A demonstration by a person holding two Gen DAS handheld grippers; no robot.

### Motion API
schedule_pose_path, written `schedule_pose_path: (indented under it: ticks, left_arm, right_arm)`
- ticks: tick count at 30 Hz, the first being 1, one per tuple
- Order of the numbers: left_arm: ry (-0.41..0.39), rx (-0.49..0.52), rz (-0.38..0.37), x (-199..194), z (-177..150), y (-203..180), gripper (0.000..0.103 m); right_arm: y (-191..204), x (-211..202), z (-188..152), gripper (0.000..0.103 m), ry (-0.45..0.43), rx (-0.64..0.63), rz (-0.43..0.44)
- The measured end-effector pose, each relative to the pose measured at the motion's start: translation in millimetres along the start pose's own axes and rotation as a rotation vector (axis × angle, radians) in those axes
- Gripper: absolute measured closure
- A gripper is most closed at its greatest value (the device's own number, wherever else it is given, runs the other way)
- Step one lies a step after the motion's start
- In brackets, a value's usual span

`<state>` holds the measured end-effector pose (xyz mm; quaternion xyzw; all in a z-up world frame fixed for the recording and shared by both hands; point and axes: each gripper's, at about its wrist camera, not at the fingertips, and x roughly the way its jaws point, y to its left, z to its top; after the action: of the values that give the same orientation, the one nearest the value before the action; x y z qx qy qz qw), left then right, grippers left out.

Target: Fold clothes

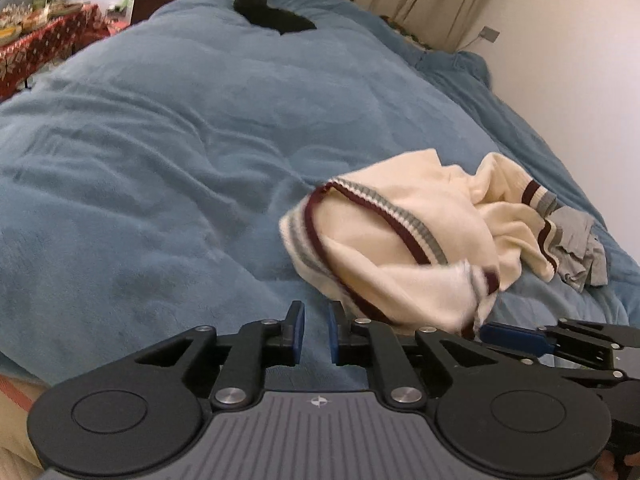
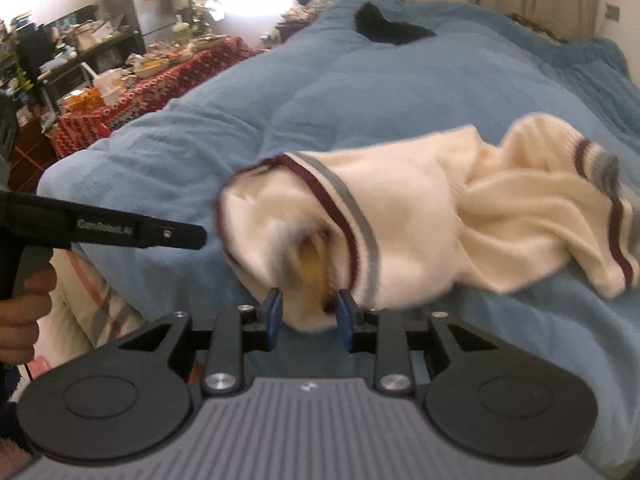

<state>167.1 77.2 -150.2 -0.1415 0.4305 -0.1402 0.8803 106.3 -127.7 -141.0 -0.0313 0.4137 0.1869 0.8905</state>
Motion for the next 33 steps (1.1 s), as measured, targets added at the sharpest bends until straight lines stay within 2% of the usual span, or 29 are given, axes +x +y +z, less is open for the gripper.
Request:
schedule_pose_path:
  ticks: [4, 9, 12, 14, 19, 27, 29, 30, 32, 33]
  left_arm:
    - [0.014, -0.005, -0.018, 1, -4, -3, 0.091]
    - [0.017, 0.009, -0.019, -1, -8, -14, 0.076]
    - [0.024, 0.014, -0.035, -1, -10, -20, 0.066]
    - [0.02, 0.031, -0.021, 1, -11, -25, 0.06]
    - [0.045, 0.043, 0.004, 17, -11, -31, 0.059]
    - [0.042, 0.014, 0.011, 38, -7, -36, 0.058]
    - [0.042, 0.01, 0.011, 42, -6, -39, 0.061]
    - [0.04, 0.01, 0.012, 44, -6, -40, 0.064]
    - [0.032, 0.013, 0.02, 45, -6, -43, 0.081]
    - [0.026, 0.015, 0.028, 45, -5, -43, 0.086]
  right_arm:
    - [-23, 0, -9, 0.07, 0.004, 0.04, -0.051]
    - [-44, 3, -9, 0.069, -0.014, 0.085, -0.098]
    - [-50, 8, -4, 0.064, -0.03, 0.093, -0.11]
    - [-54, 11, -1, 0.062, -0.04, 0.09, -0.118]
    - [-58, 20, 8, 0.054, -0.061, 0.099, -0.135]
    - [-66, 40, 12, 0.052, -0.066, 0.129, -0.123]
    - [-66, 46, 11, 0.063, -0.06, 0.132, -0.118]
    - [-64, 48, 11, 0.084, -0.055, 0.127, -0.119]
    - [-61, 50, 10, 0.088, -0.05, 0.123, -0.113]
    - [-59, 50, 10, 0.092, -0.056, 0.116, -0.117]
